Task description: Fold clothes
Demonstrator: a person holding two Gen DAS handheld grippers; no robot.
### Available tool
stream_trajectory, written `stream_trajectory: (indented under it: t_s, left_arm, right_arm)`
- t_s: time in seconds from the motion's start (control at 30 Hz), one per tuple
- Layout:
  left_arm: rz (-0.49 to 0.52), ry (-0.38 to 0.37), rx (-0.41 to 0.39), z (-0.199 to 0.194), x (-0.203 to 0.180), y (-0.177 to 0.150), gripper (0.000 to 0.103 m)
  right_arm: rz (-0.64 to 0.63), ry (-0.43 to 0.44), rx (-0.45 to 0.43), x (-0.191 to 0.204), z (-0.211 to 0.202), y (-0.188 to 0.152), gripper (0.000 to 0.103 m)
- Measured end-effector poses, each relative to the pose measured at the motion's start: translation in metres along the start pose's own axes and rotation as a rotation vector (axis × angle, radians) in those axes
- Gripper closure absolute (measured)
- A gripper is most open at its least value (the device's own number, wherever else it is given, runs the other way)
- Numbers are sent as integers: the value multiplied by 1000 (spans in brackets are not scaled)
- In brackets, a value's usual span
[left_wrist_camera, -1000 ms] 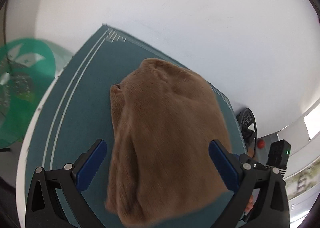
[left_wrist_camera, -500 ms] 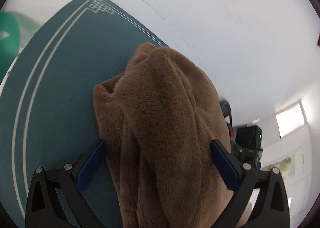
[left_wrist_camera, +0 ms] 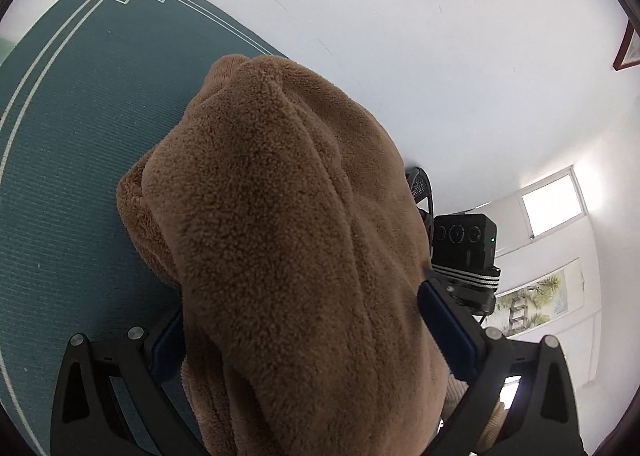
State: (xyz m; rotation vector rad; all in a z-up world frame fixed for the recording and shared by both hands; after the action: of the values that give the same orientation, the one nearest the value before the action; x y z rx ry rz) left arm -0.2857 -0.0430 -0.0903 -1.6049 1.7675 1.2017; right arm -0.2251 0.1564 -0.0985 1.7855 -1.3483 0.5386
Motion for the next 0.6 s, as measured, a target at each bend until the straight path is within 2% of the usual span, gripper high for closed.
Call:
stream_trajectory:
  t_s: [0.03,0.13,0.2,0.37,0.47,0.6]
  left_arm:
    - [-5,-1,1,1,-1,-1,1]
    - [-33,-27,7,3,-9,-7,3]
    - [-30,-52,12,6,-21,-10,3]
    - [26,-71,44,12,-65,-26,3]
    - [61,-88,71,23,-100,-38,3]
    - [125,-140,125,51,-163,-62,3]
  right_arm:
    - [11,15,-10,-1,-1,0,23]
    - [46,58,-56,-2,-10,-2,37]
    - [48,55,-79,1,-16,-5,41]
    - [10,21,-139,19,-47,-11,42]
    - [-13,3,-185,20,-82,-14,42]
    - [-15,-30,-255,20,-147,-40,42]
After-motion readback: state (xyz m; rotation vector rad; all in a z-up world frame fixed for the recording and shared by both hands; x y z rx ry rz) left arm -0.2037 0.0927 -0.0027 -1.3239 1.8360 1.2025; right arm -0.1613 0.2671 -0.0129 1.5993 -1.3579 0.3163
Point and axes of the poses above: each gripper's, at about its wrist camera, not at the fingertips, and z roughly the way its jaws point, x to its left, y to its top, the point moved 9 cm from there along z, roughly the way its jaws point, and after that the axes turned 3 degrees about x, right-handed, at the moved point
